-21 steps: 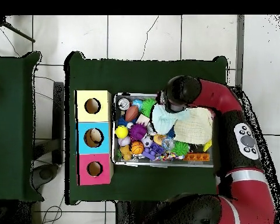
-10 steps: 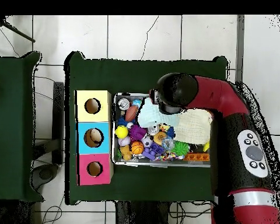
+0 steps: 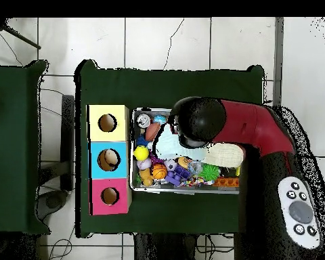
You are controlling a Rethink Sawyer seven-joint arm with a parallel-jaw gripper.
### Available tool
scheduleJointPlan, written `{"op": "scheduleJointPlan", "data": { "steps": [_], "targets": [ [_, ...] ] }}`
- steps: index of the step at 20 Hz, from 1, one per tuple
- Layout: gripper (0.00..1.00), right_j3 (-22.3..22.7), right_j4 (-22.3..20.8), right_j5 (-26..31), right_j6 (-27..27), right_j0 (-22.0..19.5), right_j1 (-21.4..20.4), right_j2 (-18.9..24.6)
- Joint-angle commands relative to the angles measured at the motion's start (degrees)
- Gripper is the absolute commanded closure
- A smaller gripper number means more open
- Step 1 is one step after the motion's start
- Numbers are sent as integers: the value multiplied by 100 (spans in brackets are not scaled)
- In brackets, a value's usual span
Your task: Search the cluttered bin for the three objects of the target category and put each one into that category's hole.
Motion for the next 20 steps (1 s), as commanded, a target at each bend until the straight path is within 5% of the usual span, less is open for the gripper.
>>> {"op": "scheduleJointPlan", "data": {
  "steps": [1, 10, 14, 20],
  "targets": [
    [100, 1175, 218, 217, 1021, 206, -681, -476],
    [100, 1082, 397, 255, 1161, 508, -775, -690],
    [100, 569, 415, 202, 1038, 642, -702, -639],
    [100, 96, 403, -828, 463, 618, -720, -225]
  ]
}}
